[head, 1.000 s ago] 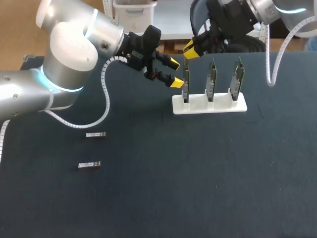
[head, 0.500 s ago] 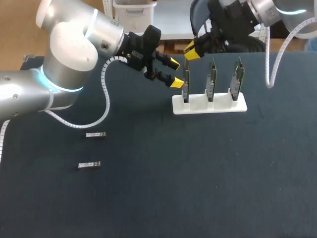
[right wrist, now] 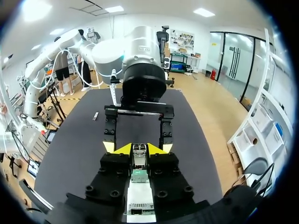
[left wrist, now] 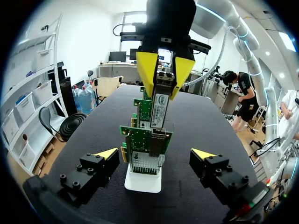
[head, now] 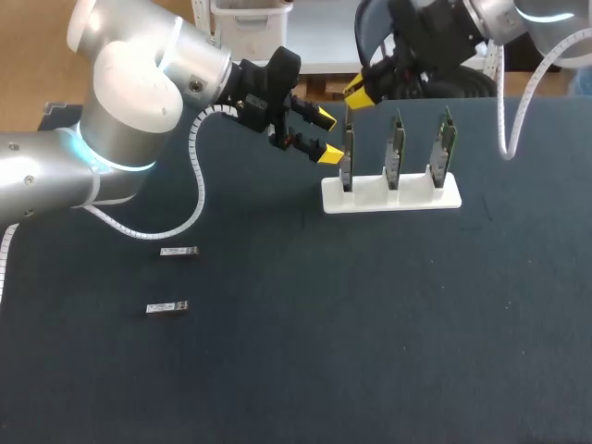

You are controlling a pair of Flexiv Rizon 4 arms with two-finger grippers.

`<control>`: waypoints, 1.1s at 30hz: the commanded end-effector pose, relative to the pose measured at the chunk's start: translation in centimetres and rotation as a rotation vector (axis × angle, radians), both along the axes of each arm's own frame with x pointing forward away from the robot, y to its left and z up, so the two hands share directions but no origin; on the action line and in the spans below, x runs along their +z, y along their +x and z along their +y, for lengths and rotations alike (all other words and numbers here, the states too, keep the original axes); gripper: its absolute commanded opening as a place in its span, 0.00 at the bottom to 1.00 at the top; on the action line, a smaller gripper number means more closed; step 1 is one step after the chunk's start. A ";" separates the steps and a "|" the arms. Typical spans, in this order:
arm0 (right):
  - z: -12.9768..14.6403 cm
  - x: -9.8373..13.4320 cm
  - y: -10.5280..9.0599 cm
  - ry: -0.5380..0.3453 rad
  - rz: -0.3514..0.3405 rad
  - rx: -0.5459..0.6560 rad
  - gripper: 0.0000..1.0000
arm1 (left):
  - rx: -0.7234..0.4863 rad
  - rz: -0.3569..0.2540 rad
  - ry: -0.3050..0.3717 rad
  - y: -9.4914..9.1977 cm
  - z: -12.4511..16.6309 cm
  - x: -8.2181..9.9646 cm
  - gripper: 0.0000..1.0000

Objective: Pick up the optical module with the left hand, and insert it into the network port with the right hand.

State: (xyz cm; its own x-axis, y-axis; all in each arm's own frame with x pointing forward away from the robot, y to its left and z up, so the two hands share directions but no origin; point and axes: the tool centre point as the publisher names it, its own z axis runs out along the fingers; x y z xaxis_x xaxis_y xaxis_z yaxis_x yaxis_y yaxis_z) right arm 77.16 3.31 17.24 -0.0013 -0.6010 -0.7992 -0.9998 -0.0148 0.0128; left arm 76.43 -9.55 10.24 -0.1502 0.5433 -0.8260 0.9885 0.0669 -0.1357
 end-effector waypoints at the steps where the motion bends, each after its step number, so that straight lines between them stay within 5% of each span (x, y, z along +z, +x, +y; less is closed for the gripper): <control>1: -0.1 0.1 -0.5 -0.002 -0.006 -0.009 0.00 | -0.004 0.004 0.005 0.2 -0.1 0.0 1.00; 33: 0.1 -0.4 -0.8 -0.009 -0.019 -0.033 0.00 | -0.004 0.004 0.005 0.2 -0.1 0.0 1.00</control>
State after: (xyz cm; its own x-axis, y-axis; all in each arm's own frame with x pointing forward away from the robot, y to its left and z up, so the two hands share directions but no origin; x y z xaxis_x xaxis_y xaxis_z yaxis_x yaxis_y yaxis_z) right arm 76.79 3.50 16.60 -0.0103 -0.6099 -0.7924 -0.9999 0.0142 0.0021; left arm 76.43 -9.55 10.24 -0.1502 0.5433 -0.8260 0.9885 0.0669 -0.1357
